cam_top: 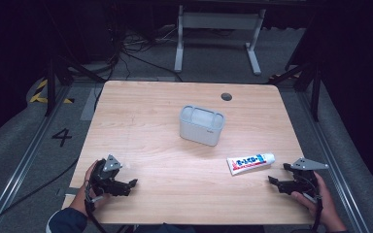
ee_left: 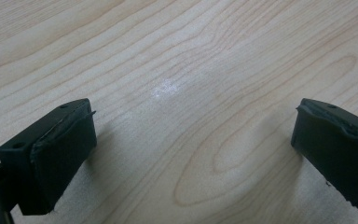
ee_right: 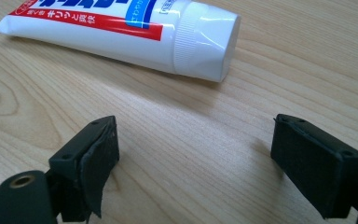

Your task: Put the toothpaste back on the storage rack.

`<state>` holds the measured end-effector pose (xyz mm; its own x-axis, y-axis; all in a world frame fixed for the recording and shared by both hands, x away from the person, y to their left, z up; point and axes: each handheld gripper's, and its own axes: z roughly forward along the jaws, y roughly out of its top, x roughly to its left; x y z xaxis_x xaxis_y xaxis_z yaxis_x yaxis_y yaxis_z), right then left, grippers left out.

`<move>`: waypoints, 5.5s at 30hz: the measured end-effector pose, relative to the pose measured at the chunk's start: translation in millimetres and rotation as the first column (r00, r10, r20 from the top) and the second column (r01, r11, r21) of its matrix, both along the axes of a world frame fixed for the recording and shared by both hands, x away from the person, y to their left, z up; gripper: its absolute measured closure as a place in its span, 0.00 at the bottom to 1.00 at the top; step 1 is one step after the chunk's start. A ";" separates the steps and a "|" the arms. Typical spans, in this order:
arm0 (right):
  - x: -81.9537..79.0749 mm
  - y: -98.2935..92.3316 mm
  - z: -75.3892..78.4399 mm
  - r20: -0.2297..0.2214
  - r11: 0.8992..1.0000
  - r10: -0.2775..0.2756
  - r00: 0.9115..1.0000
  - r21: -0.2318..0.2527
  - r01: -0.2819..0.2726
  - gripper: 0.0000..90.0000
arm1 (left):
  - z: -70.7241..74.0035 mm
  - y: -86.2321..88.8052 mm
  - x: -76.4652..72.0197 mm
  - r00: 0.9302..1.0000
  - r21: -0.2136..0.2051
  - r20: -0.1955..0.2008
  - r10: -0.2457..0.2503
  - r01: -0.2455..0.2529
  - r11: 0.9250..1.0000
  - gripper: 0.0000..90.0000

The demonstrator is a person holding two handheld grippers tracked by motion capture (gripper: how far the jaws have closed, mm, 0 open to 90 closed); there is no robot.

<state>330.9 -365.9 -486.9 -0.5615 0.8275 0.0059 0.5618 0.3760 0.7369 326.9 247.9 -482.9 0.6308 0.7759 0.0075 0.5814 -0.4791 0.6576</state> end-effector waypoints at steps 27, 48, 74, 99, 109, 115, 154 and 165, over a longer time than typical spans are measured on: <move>14.8 -3.1 39.7 0.033 0.977 0.207 0.978 -0.054 -0.205 0.31 | -0.1 1.8 2.8 0.999 0.005 0.008 -0.036 0.036 0.999 0.01; 43.3 33.3 64.0 0.018 0.932 0.348 0.937 -0.112 -0.344 0.30 | 0.0 1.7 2.5 0.999 0.003 0.004 -0.035 0.035 0.999 0.01; 70.4 66.6 38.5 -0.129 0.873 0.423 0.897 -0.206 -0.441 0.27 | 0.0 1.8 2.7 0.999 0.004 0.008 -0.036 0.036 0.999 0.01; 69.6 92.7 37.2 -0.260 0.794 0.440 0.860 -0.336 -0.507 0.31 | 0.0 1.8 2.7 0.999 0.004 0.008 -0.036 0.036 0.999 0.01; 78.8 105.9 37.2 -0.314 0.767 0.463 0.829 -0.327 -0.552 0.37 | -0.1 1.8 2.7 0.999 0.004 0.007 -0.036 0.036 0.999 0.01; 88.6 111.2 37.6 -0.377 0.753 0.472 0.797 -0.297 -0.587 0.39 | -0.1 1.4 1.3 1.000 -0.005 -0.009 -0.028 0.028 1.000 0.01; 97.8 143.0 43.6 -0.497 0.629 0.479 0.724 -0.381 -0.678 0.48 | 0.2 3.6 0.7 0.999 -0.002 -0.009 -0.037 0.037 0.999 0.00; 86.8 134.7 46.4 -0.410 0.624 0.533 0.740 -0.401 -0.671 0.63 | -0.2 3.1 -0.2 1.000 -0.009 -0.011 -0.029 0.029 1.000 0.01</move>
